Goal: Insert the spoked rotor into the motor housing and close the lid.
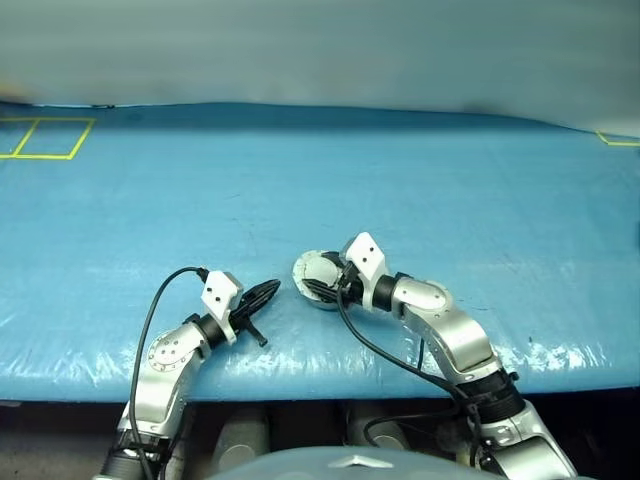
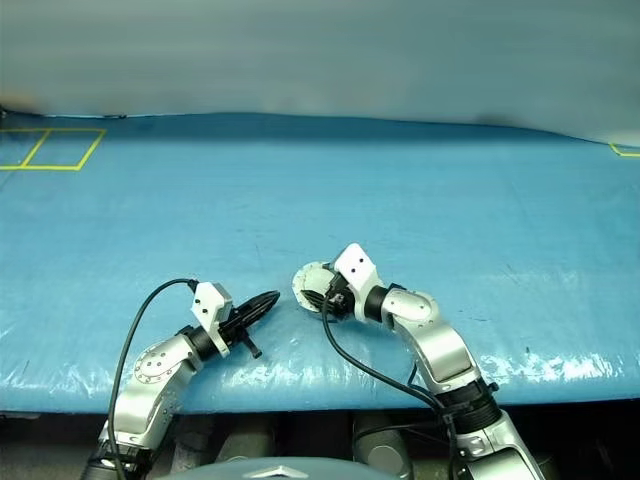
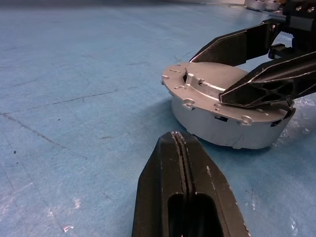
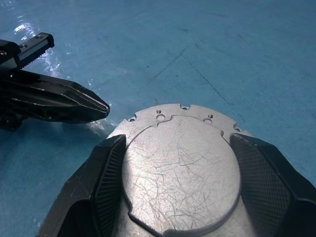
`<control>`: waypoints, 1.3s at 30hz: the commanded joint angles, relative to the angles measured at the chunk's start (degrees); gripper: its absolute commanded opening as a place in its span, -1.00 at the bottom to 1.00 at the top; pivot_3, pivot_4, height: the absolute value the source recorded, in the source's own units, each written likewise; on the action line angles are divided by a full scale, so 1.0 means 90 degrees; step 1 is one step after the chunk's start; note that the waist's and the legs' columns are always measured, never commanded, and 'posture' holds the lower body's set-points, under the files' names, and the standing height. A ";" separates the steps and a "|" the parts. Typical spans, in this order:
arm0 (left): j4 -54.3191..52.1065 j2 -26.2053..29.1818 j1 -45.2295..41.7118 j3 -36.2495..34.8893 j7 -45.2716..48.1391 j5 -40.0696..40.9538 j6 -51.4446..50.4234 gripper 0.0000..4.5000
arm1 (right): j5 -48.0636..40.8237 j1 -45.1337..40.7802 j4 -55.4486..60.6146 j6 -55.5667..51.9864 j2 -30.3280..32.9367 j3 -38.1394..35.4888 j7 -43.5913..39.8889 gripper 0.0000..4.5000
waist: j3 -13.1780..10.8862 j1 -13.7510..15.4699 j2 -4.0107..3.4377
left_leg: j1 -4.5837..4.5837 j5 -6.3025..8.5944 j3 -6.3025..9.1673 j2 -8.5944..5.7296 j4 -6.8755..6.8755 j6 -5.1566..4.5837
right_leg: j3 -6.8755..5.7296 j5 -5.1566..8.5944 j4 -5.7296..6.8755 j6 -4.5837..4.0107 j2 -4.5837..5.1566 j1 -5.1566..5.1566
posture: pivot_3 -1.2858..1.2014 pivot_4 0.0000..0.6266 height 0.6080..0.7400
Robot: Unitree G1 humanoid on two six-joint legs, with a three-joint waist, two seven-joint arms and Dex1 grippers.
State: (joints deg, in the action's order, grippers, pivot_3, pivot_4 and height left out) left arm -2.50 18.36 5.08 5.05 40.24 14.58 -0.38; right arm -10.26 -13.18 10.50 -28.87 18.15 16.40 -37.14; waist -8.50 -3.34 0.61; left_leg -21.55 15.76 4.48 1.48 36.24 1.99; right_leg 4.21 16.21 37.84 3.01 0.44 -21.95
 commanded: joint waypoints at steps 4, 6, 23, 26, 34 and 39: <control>-0.0053 -0.0577 -0.0175 0.0089 -0.0574 -0.0218 0.0394 -1.00 | 0.0000 0.0086 0.0058 -0.0085 0.0191 -0.0053 -0.0059 0.35 | -0.0002 0.0070 -0.0001 | -0.0005 0.0000 0.0003 -0.0004 0.0005 0.0000 | -0.0005 0.0000 -0.0001 0.0000 0.0007 0.0000 | 0.03 -0.52 1.00; -0.0124 -0.0797 -0.0185 0.0055 -0.0741 -0.0119 0.0318 -1.00 | 0.0011 0.0124 0.0085 -0.0077 0.0216 -0.0052 -0.0032 0.35 | -0.0002 0.0107 0.0000 | -0.0007 0.0000 0.0006 -0.0004 0.0016 0.0000 | -0.0008 0.0000 0.0000 0.0000 0.0007 0.0002 | 0.03 -0.52 1.00; -0.0619 -0.0775 0.0498 0.0681 -0.0478 0.0041 -0.0027 -1.00 | -0.0057 -0.0008 0.0145 0.0007 0.0351 -0.0356 -0.0030 0.35 | -0.0032 0.0145 -0.0031 | -0.0018 0.0008 0.0018 -0.0009 0.0082 -0.0013 | -0.0022 -0.0003 0.0017 0.0007 0.0006 0.0022 | 0.03 -0.52 1.00; -0.0555 -0.0826 0.0518 0.0696 -0.0478 0.0021 0.0161 -1.00 | 0.0106 -0.0053 0.0101 0.0164 0.0460 -0.0291 -0.0040 0.35 | -0.0036 0.0148 -0.0036 | -0.0019 0.0007 0.0019 -0.0009 0.0086 -0.0013 | -0.0022 -0.0003 0.0018 0.0007 0.0006 0.0022 | 0.03 -0.52 1.00; -0.0428 -0.1091 0.0475 0.0617 -0.0841 -0.0117 0.0439 -1.00 | -0.0137 -0.0067 0.0176 0.0244 0.0475 -0.0521 -0.0115 0.35 | -0.0039 0.0158 -0.0037 | -0.0020 0.0008 0.0019 -0.0011 0.0091 -0.0014 | -0.0021 -0.0005 0.0018 0.0009 0.0008 0.0025 | 0.03 -0.52 1.00; -0.0555 -0.1015 0.0499 0.0641 -0.0793 -0.0032 0.0335 -1.00 | 0.0166 -0.0022 0.0015 0.0337 0.0693 -0.0267 -0.0196 0.35 | -0.0040 0.0161 -0.0039 | -0.0021 0.0009 0.0020 -0.0011 0.0090 -0.0016 | -0.0023 -0.0005 0.0019 0.0009 0.0008 0.0024 | 0.03 -0.52 1.00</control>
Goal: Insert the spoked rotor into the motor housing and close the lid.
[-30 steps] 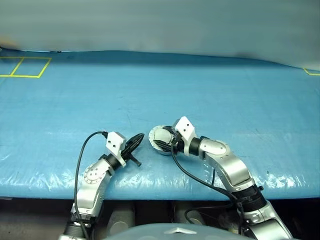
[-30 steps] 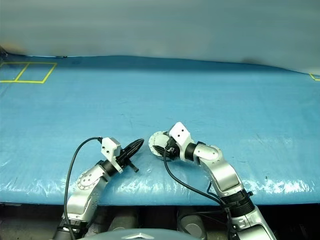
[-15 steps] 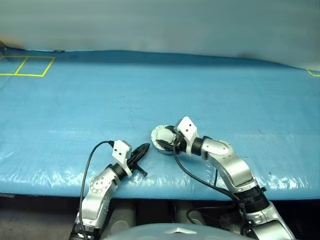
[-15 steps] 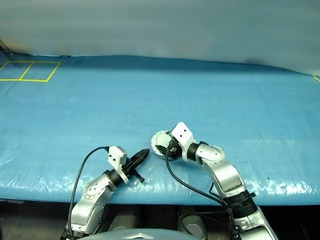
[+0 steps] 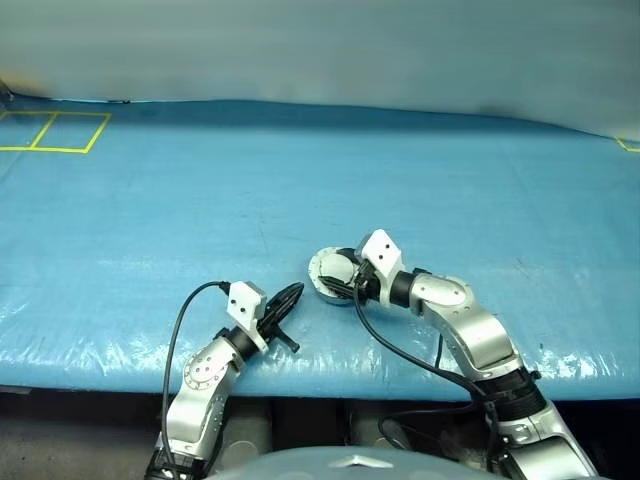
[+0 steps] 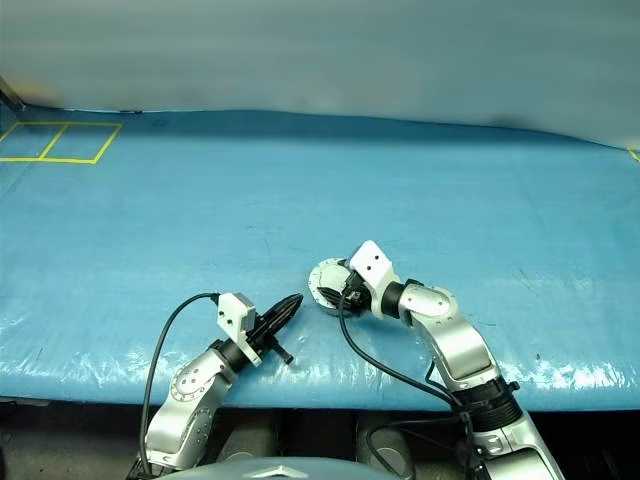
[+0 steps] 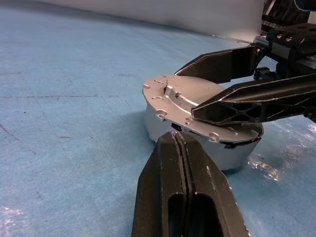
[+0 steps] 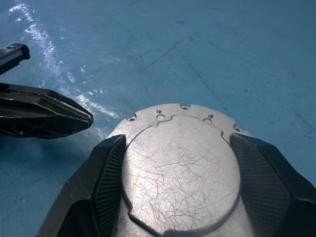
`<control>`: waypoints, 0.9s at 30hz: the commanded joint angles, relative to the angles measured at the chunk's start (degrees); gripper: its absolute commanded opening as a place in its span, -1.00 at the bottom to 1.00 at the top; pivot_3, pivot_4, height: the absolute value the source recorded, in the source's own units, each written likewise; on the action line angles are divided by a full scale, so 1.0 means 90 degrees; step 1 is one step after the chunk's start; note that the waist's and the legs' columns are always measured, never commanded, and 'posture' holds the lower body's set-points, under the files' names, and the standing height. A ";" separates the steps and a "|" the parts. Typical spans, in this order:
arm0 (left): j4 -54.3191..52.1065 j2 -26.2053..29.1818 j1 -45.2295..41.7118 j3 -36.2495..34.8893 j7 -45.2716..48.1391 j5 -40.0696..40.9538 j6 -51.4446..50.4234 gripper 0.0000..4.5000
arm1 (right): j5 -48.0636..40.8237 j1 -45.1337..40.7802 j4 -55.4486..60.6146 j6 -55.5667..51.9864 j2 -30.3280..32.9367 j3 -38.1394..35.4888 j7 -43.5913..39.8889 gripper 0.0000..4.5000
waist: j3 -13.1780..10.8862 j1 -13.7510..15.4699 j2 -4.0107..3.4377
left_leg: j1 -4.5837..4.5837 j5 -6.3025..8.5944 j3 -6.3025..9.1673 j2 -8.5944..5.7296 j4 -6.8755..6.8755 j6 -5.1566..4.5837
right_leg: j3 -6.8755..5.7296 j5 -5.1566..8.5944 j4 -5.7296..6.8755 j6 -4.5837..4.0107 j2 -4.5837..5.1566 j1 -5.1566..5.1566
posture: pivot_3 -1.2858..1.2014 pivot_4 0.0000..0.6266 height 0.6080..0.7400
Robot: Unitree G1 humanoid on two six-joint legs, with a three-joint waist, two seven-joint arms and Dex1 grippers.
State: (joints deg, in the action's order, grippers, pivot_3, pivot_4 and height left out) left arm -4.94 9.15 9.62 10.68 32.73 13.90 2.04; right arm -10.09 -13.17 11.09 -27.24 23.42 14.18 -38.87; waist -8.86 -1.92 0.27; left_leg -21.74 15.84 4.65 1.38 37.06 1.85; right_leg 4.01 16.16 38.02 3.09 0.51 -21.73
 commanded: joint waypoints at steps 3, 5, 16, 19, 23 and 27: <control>-0.0356 0.0028 -0.0006 0.0014 0.0035 0.0094 -0.0006 -1.00 | -0.0194 -0.0009 0.0025 -0.0027 0.0022 -0.0198 -0.0105 0.35 | 0.0000 0.0004 0.0000 | 0.0000 0.0000 0.0000 -0.0001 0.0004 0.0000 | 0.0000 0.0000 0.0000 0.0001 0.0001 0.0002 | 0.03 -0.52 1.00; -0.0367 0.0042 -0.0005 0.0025 0.0049 0.0097 -0.0024 -1.00 | -0.0478 -0.0025 0.0115 -0.0237 -0.0023 -0.0325 -0.0201 0.35 | 0.0000 0.0004 0.0000 | 0.0000 0.0000 0.0000 -0.0001 0.0006 0.0000 | 0.0000 -0.0001 0.0002 0.0001 0.0000 0.0003 | 0.03 -0.52 1.00; -0.0348 0.0044 0.0001 0.0053 0.0101 0.0111 -0.0039 -1.00 | -0.0174 -0.0145 0.0000 -0.0229 0.0281 -0.0166 -0.0146 0.35 | 0.0000 0.0014 -0.0001 | 0.0000 0.0000 0.0001 -0.0001 0.0006 -0.0001 | 0.0000 -0.0001 0.0006 0.0001 0.0000 0.0002 | 0.03 -0.52 1.00; -0.0342 0.0042 -0.0002 0.0054 0.0102 0.0102 -0.0027 -1.00 | 0.0135 -0.0136 -0.0104 0.0039 0.0462 0.0064 -0.0162 0.35 | 0.0000 0.0021 -0.0001 | 0.0000 0.0000 0.0000 -0.0003 0.0009 -0.0001 | 0.0000 -0.0001 0.0006 0.0001 0.0001 0.0003 | 0.03 -0.52 1.00; -0.0312 0.0026 -0.0034 0.0035 0.0054 0.0047 0.0043 -1.00 | 0.0139 -0.0101 -0.0268 0.0069 0.0386 0.0091 -0.0119 0.35 | 0.0000 0.0021 -0.0001 | 0.0002 0.0000 0.0000 -0.0002 0.0015 -0.0001 | 0.0000 -0.0001 0.0013 0.0001 0.0001 0.0005 | 0.03 -0.52 1.00; -0.0126 -0.0060 -0.0169 0.0066 -0.0149 -0.0227 0.0253 -1.00 | 0.0264 -0.0050 -0.0547 0.0087 0.0273 0.0112 0.0072 0.35 | 0.0001 0.0019 -0.0001 | 0.0011 -0.0001 0.0001 -0.0002 0.0020 -0.0001 | 0.0000 -0.0001 0.0015 0.0002 -0.0001 0.0015 | 0.03 -0.52 1.00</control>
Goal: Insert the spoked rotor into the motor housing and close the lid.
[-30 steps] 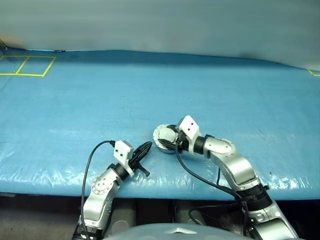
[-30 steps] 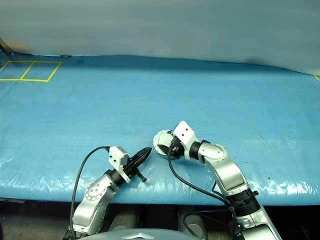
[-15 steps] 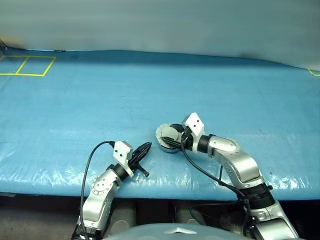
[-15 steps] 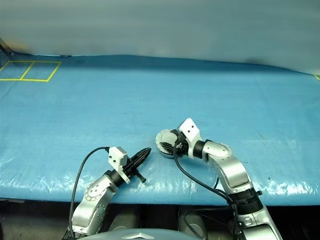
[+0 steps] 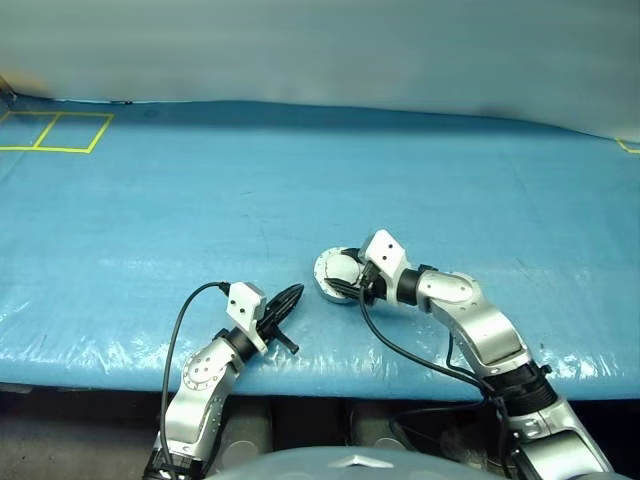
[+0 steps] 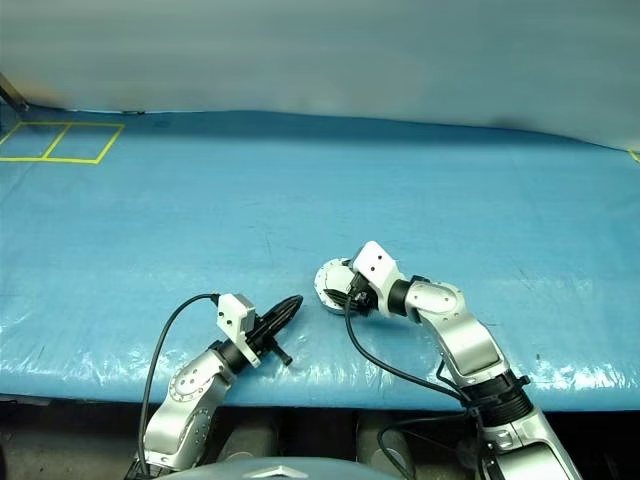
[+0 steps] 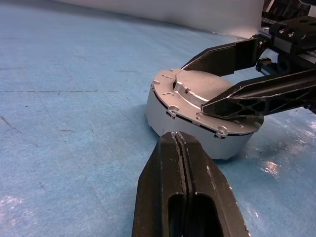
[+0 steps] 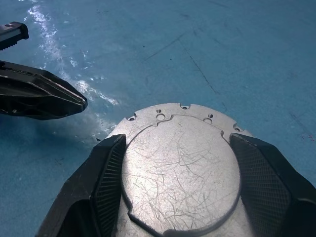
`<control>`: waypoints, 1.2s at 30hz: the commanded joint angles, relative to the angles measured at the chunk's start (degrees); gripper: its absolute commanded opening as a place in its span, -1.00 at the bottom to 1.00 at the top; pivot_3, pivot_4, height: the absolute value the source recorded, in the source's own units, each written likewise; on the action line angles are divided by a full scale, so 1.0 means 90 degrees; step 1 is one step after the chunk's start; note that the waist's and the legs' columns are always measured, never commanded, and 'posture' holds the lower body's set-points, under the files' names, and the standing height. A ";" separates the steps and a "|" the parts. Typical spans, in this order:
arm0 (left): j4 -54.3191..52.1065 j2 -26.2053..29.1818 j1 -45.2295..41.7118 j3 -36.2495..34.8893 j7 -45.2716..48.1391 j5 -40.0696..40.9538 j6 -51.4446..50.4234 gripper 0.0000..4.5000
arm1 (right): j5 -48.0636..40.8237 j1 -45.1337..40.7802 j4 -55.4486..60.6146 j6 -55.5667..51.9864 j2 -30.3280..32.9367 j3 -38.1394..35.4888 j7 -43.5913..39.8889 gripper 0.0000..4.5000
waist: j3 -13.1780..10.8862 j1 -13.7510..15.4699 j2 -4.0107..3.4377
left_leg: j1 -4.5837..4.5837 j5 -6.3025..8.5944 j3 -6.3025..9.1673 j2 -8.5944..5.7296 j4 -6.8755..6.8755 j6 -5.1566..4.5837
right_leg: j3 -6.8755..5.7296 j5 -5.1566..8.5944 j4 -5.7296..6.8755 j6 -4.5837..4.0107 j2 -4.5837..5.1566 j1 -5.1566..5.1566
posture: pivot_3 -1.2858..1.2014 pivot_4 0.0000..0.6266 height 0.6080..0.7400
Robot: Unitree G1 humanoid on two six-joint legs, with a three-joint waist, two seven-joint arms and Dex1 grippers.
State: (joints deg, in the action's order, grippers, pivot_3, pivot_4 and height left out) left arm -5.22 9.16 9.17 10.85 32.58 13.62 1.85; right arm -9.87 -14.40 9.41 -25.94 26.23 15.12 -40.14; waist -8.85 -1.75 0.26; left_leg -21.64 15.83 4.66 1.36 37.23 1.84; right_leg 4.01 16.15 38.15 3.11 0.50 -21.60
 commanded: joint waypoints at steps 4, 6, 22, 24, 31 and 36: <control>0.0267 -0.0166 -0.0204 0.0009 -0.0616 -0.0739 0.0766 -1.00 | 0.0253 0.0168 -0.0472 -0.0047 -0.0102 -0.0009 0.0297 0.35 | 0.0004 -0.0017 -0.0004 | 0.0009 -0.0007 -0.0001 0.0000 0.0006 -0.0004 | 0.0003 -0.0003 0.0001 0.0004 -0.0001 0.0011 | 0.03 -0.52 1.00; 0.0429 -0.0230 -0.0187 -0.0014 -0.0762 -0.0802 0.0781 -1.00 | 0.0210 0.0194 -0.0437 -0.0058 -0.0134 -0.0042 0.0323 0.35 | 0.0006 -0.0017 -0.0005 | 0.0011 -0.0013 -0.0001 -0.0002 0.0008 -0.0008 | 0.0006 -0.0007 0.0001 0.0010 -0.0001 0.0015 | 0.03 -0.52 1.00; 0.1064 -0.0132 -0.0305 0.0117 -0.0719 -0.0978 0.0939 -1.00 | 0.0255 0.0247 -0.0402 -0.0043 -0.0143 0.0024 0.0420 0.35 | 0.0030 -0.0017 -0.0032 | 0.0011 -0.0033 0.0002 -0.0013 0.0013 -0.0019 | 0.0010 -0.0024 0.0002 0.0026 0.0004 0.0021 | 0.03 -0.52 1.00; 0.1079 -0.0124 -0.0324 0.0114 -0.0702 -0.0991 0.0973 -1.00 | 0.0287 0.0239 -0.0411 -0.0013 -0.0132 0.0048 0.0420 0.35 | 0.0031 -0.0017 -0.0034 | 0.0011 -0.0033 0.0003 -0.0013 0.0013 -0.0020 | 0.0010 -0.0024 0.0001 0.0026 0.0003 0.0021 | 0.03 -0.52 1.00; 0.1041 -0.0120 -0.0364 0.0073 -0.0626 -0.0920 0.0972 -1.00 | 0.0526 0.0201 -0.0644 0.0089 -0.0044 0.0150 0.0445 0.35 | 0.0032 -0.0022 -0.0035 | 0.0011 -0.0033 0.0002 -0.0014 0.0013 -0.0020 | 0.0011 -0.0025 0.0001 0.0027 0.0004 0.0022 | 0.03 -0.52 1.00; 0.1031 -0.0123 -0.0372 0.0069 -0.0627 -0.0904 0.0945 -1.00 | 0.0276 0.0211 -0.0901 -0.0122 -0.0182 -0.0035 0.0399 0.35 | 0.0035 -0.0030 -0.0031 | 0.0017 -0.0037 0.0002 -0.0014 0.0013 -0.0021 | 0.0011 -0.0028 0.0001 0.0029 0.0003 0.0028 | 0.03 -0.52 1.00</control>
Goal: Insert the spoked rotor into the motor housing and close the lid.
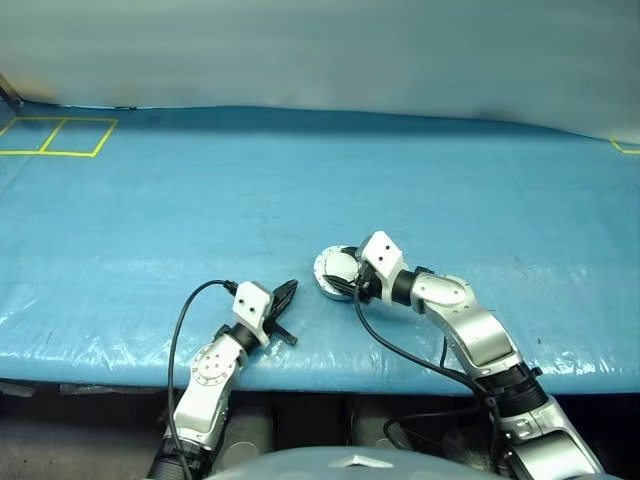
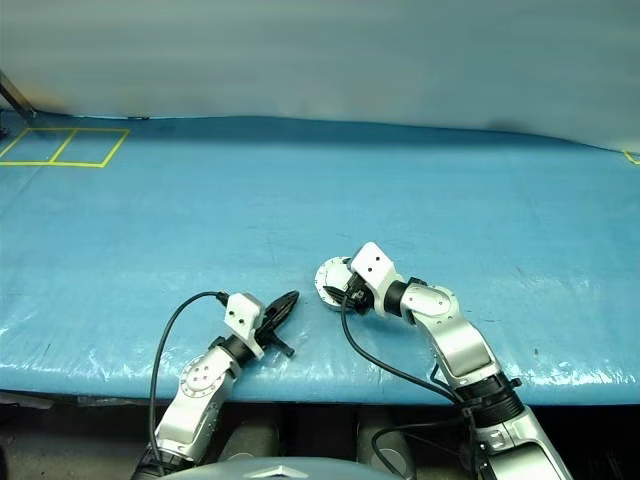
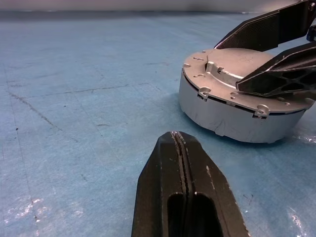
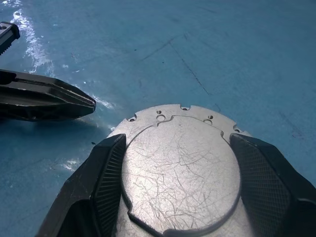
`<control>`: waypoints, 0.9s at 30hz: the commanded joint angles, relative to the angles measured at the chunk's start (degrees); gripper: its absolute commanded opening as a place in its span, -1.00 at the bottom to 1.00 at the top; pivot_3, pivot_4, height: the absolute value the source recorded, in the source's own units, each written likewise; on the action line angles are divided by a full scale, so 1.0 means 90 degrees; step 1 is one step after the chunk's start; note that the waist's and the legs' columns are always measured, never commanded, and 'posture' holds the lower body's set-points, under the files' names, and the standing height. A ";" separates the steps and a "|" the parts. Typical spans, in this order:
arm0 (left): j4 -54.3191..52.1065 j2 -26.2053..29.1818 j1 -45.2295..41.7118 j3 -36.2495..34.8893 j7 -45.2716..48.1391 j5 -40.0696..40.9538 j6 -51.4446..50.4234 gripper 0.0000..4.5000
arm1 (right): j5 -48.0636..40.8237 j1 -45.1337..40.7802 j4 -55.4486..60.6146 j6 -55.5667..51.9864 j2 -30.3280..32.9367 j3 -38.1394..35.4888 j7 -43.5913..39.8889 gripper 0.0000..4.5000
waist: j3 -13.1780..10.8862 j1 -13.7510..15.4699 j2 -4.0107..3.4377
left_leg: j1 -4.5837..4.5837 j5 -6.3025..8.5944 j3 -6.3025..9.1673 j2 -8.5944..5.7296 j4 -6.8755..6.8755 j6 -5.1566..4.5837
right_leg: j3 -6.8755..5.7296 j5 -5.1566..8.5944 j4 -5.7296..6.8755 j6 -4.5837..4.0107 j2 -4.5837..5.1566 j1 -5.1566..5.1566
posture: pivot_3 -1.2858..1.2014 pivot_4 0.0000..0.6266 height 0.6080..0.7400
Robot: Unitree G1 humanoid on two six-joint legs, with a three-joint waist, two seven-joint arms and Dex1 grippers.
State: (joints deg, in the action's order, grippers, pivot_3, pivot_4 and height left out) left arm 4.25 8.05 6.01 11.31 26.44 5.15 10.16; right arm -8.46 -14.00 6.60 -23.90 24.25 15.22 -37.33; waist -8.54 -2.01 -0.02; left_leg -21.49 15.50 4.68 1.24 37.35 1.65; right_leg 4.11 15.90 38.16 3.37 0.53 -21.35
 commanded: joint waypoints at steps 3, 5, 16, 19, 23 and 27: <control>-0.0041 0.0008 -0.0016 0.0021 0.0061 0.0038 -0.0001 -1.00 | -0.0214 0.0152 -0.0714 -0.0668 -0.0008 -0.0288 -0.0001 0.35 | 0.0001 0.0000 0.0001 | 0.0004 -0.0005 0.0000 0.0000 0.0000 -0.0002 | 0.0000 -0.0004 0.0000 0.0000 0.0000 0.0005 | 0.03 -0.52 1.00; -0.0056 0.0006 -0.0024 0.0022 0.0066 0.0045 -0.0023 -1.00 | -0.0274 0.0160 -0.0827 -0.0748 0.0067 -0.0312 -0.0084 0.35 | 0.0001 0.0008 0.0001 | 0.0004 -0.0006 0.0000 0.0000 0.0001 -0.0003 | 0.0000 -0.0006 0.0000 0.0002 0.0000 0.0007 | 0.03 -0.52 1.00; -0.0160 0.0018 -0.0028 -0.0011 0.0076 0.0048 -0.0070 -1.00 | 0.0480 0.0339 -0.1284 -0.0477 0.0233 0.0244 0.0315 0.35 | 0.0041 0.0024 0.0034 | 0.0102 -0.0006 -0.0002 -0.0005 -0.0001 -0.0004 | 0.0004 0.0035 -0.0030 -0.0001 0.0009 0.0076 | 0.03 -0.52 1.00; -0.0198 0.0015 -0.0026 0.0019 0.0096 0.0048 -0.0094 -1.00 | 0.0640 0.0333 -0.1356 -0.0627 0.0340 0.0431 0.0350 0.35 | 0.0058 0.0034 0.0048 | 0.0107 -0.0007 -0.0001 -0.0006 -0.0001 -0.0005 | 0.0007 0.0035 -0.0032 -0.0001 0.0010 0.0082 | 0.03 -0.52 1.00; -0.0216 0.0000 -0.0033 0.0020 0.0104 0.0048 -0.0110 -1.00 | 0.0583 0.0342 -0.1366 -0.0724 0.0308 0.0389 0.0383 0.35 | 0.0092 0.0035 0.0041 | 0.0116 -0.0007 0.0000 -0.0006 -0.0002 -0.0005 | 0.0006 0.0035 -0.0038 0.0000 0.0012 0.0093 | 0.03 -0.52 1.00; -0.0247 -0.0011 -0.0024 0.0015 0.0101 0.0049 -0.0136 -1.00 | 0.0391 0.0355 -0.1321 -0.0926 0.0265 0.0296 0.0300 0.35 | 0.0095 0.0053 0.0039 | 0.0118 -0.0007 0.0001 -0.0006 -0.0002 -0.0005 | 0.0006 0.0036 -0.0039 0.0000 0.0013 0.0095 | 0.03 -0.52 1.00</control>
State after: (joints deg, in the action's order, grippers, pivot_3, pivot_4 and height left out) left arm 4.24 8.05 5.97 11.30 27.46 5.25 8.89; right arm -8.48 -14.57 3.13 -24.76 24.54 16.66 -36.09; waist -7.69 -1.53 0.33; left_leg -20.43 15.44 4.69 1.18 37.34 1.60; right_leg 4.17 16.22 37.81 3.37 0.65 -20.50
